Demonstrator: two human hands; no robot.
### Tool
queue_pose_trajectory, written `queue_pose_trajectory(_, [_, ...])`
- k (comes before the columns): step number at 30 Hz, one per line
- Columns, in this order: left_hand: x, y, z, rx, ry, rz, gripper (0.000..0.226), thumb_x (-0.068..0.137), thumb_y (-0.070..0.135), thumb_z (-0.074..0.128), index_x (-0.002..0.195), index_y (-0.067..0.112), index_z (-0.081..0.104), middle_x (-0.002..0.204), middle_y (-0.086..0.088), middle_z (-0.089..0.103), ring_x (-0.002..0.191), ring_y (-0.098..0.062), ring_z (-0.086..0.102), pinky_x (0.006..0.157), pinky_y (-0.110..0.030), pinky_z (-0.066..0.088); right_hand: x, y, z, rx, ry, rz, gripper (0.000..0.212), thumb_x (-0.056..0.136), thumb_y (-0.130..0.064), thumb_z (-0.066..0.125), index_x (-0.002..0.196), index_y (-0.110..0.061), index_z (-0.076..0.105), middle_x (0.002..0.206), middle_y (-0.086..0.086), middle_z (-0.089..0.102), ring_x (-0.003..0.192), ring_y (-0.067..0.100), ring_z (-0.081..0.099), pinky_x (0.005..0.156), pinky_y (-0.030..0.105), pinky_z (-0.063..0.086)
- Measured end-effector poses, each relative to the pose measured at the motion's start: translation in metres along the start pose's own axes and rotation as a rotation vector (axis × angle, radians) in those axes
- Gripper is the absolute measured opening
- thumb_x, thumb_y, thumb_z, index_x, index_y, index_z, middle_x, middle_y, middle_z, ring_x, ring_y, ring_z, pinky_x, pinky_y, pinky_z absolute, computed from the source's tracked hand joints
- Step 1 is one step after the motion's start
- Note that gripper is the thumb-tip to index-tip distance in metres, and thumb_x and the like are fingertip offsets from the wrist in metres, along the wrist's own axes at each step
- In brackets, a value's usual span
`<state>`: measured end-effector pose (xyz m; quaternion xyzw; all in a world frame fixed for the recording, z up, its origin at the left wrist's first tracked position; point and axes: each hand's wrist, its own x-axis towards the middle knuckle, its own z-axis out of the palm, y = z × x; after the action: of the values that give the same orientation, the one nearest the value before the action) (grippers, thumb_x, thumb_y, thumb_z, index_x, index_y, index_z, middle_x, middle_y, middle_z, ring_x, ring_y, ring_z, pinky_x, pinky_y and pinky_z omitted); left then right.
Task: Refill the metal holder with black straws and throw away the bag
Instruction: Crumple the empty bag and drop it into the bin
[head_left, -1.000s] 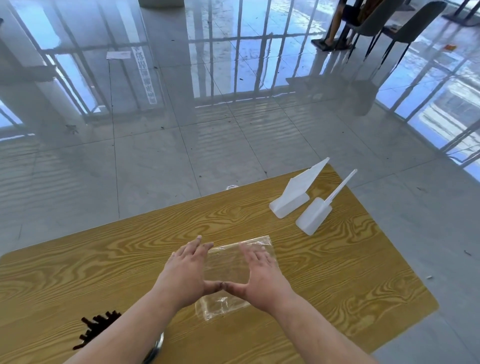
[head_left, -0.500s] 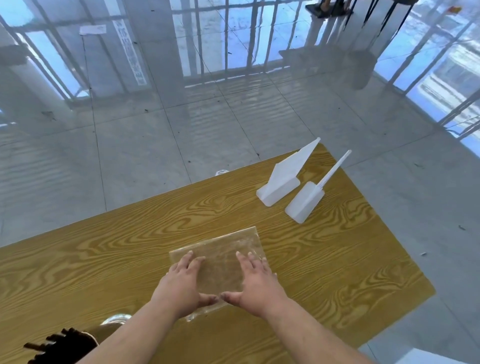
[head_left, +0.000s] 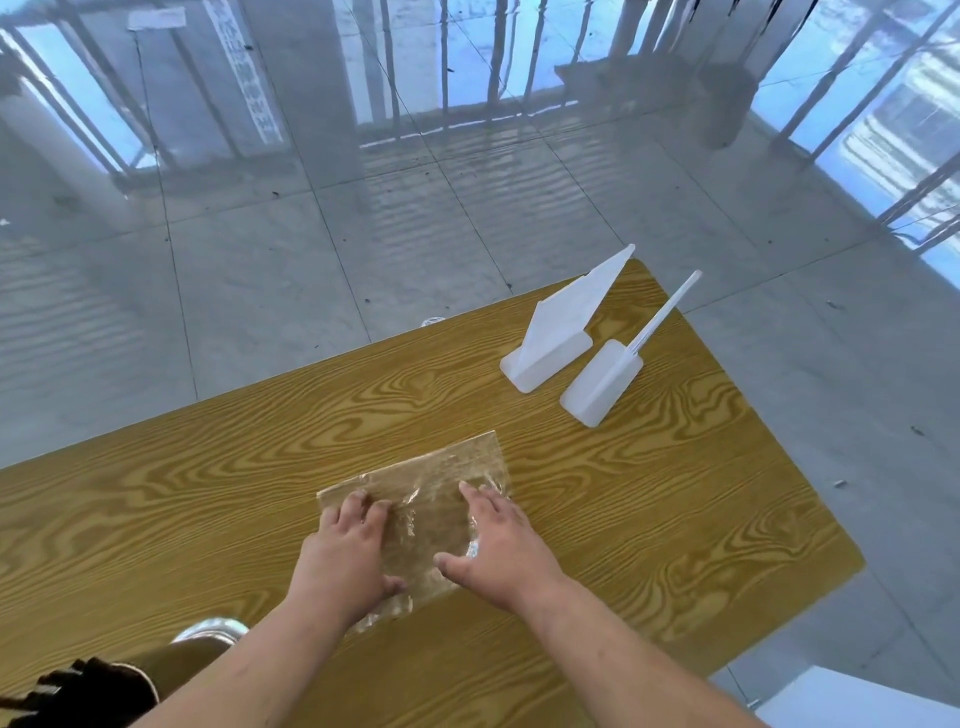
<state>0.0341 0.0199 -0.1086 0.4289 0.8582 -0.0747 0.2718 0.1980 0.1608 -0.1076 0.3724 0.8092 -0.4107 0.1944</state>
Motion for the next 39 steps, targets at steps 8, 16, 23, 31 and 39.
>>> queue_pose_trajectory(8, [0.014,0.003,0.012,0.014,0.0,0.029,0.09,0.089,0.067,0.069,0.159,0.025,0.032,0.162,-0.01,0.029,0.143,-0.029,0.041,0.112,-0.039,0.051,-0.002,-0.009,0.003,0.162,0.013,-0.028,0.098,0.09,-0.059,0.066,0.17,-0.038,0.012,0.178,-0.006,0.019,0.164,0.018,0.015,0.13,0.04,0.02])
queue_pose_trajectory(16, [0.016,0.007,0.004,-0.184,0.071,0.052,0.005,0.097,0.029,0.059,0.101,0.031,0.056,0.109,0.011,0.064,0.096,-0.013,0.06,0.079,-0.03,0.048,-0.008,-0.013,0.005,0.342,0.072,-0.027,0.087,0.089,-0.052,0.068,0.165,-0.038,0.03,0.17,-0.009,0.037,0.155,0.014,0.035,0.124,0.04,0.035])
queue_pose_trajectory(23, [0.006,0.026,-0.026,-0.683,0.067,-0.007,0.01,0.091,0.022,0.067,0.085,0.029,0.061,0.077,0.008,0.07,0.067,-0.009,0.062,0.061,-0.032,0.047,-0.018,-0.018,0.003,0.486,0.105,0.027,0.088,0.089,-0.054,0.075,0.165,-0.035,0.035,0.168,-0.007,0.04,0.153,0.014,0.039,0.118,0.031,0.037])
queue_pose_trajectory(31, [-0.032,0.044,-0.063,-1.429,-0.132,0.112,0.027,0.078,0.01,0.067,0.104,0.004,0.071,0.093,-0.019,0.075,0.085,-0.022,0.071,0.082,-0.038,0.056,-0.051,-0.052,0.0,0.712,0.229,-0.036,0.039,0.087,-0.041,0.079,0.121,-0.052,0.065,0.107,-0.018,0.079,0.096,0.001,0.075,0.087,0.036,0.065])
queue_pose_trajectory(39, [-0.092,0.019,-0.089,-1.483,-0.046,0.259,0.029,0.082,0.029,0.07,0.101,0.007,0.071,0.084,0.002,0.078,0.073,-0.007,0.07,0.061,-0.016,0.053,-0.096,-0.106,0.003,0.907,0.414,-0.092,0.019,0.102,-0.021,0.064,0.096,-0.035,0.074,0.08,-0.003,0.076,0.067,0.013,0.067,0.056,0.025,0.054])
